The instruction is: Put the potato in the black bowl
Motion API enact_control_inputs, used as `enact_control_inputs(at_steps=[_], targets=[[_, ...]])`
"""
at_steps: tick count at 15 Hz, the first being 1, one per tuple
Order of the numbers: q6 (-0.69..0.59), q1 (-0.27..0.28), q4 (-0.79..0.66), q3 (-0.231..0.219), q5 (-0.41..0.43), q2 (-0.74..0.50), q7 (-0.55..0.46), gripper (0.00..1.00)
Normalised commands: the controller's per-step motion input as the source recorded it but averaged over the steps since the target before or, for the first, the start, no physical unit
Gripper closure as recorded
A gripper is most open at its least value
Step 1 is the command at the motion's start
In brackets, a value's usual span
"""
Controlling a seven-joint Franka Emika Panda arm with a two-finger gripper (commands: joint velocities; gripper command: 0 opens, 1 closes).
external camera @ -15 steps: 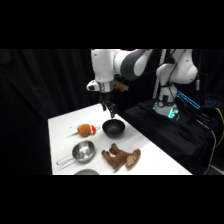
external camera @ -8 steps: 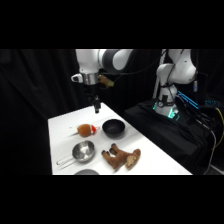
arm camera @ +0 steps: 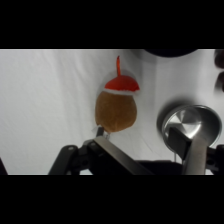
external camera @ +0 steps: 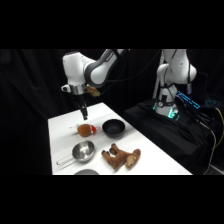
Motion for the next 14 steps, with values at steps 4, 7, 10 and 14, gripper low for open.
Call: enact_control_inputs(at_steps=[4, 7, 10, 14], targets=[[0.03, -0.093, 0.43, 0.045, 0.105, 0.41, -0.15, 0.0], [0.01, -0.109, 0.31, 0.061, 0.124, 0.3, -0.15, 0.0], [0.03, -0.119, 0.22, 0.072, 0.138, 0.21, -0.17, 0.0], [0.01, -0.104, 0.23, 0.092, 0.153, 0.22, -0.17, 0.0]])
